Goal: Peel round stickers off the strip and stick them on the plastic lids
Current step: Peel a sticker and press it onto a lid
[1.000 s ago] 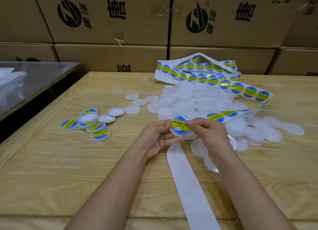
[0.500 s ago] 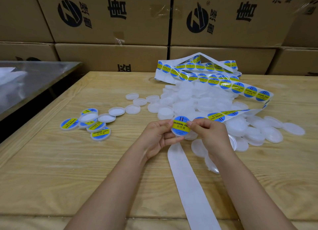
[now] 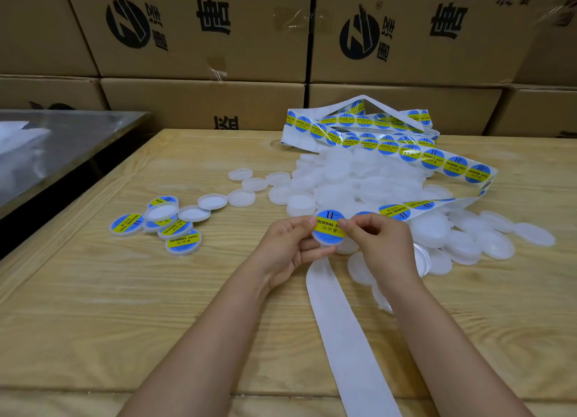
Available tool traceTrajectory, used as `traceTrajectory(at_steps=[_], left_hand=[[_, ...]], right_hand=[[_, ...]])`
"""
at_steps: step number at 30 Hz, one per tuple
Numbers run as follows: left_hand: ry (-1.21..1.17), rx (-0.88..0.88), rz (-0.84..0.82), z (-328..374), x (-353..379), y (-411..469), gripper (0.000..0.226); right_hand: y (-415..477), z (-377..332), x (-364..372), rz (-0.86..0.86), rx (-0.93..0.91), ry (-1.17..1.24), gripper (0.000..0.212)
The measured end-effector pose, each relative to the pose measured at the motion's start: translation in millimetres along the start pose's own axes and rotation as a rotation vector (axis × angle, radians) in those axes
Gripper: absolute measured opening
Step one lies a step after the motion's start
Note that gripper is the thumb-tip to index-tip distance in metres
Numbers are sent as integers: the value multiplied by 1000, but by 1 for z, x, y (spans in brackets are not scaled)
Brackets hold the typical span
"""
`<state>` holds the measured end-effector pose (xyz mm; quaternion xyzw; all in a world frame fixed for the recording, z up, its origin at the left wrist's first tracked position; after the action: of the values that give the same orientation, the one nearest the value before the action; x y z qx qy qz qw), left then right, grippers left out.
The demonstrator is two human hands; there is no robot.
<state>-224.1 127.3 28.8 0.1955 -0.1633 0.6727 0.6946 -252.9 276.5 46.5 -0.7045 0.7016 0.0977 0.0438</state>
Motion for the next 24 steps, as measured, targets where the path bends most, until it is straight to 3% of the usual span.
traceTrajectory(at_steps=[9, 13, 16, 19, 24], left_hand=[[-90, 26, 56, 0, 3, -1, 25], [-133, 33, 47, 0, 3, -1, 26], [-162, 24, 6, 0, 4, -1, 26], [-149, 7, -63, -1, 8, -3, 27], [-158, 15, -115, -5, 14, -5, 28]], right_hand=[[-10, -8, 10, 181, -251, -202, 16], [-8, -5, 12, 164, -188, -75, 23], [-10, -3, 13, 174, -169, -23, 2], [-10, -2, 12, 248, -140, 22, 19], [-9, -1, 16, 283, -69, 23, 29]])
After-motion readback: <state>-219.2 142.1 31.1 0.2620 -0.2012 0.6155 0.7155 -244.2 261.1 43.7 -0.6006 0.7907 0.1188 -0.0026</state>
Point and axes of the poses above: each hand's wrist, its own y-axis towards the middle knuckle, its own x-axis out of the palm, z = x × y, the point moved 3 cm from there along y, towards the middle knuckle, and after that the axes turned 8 degrees about x, right-handed, at the moved point
